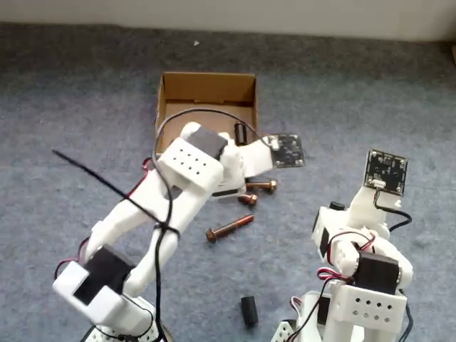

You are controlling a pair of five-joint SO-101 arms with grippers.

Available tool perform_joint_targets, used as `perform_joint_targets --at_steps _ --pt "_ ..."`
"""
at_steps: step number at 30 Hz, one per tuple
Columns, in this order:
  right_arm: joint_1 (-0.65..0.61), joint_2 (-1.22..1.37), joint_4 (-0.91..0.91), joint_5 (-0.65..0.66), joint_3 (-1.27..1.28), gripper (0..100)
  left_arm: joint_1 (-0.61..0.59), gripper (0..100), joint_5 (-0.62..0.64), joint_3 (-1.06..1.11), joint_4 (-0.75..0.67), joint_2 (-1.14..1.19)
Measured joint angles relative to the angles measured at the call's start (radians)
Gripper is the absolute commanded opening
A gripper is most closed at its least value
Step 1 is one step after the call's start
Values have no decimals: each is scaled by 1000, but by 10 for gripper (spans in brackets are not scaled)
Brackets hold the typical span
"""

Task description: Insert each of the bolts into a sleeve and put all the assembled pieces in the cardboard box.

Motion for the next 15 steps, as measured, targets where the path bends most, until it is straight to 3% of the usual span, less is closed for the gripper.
perform_joint_targets --at_steps 15 --pt "49 -2 37 0 0 5 71 171 -41 -276 0 393"
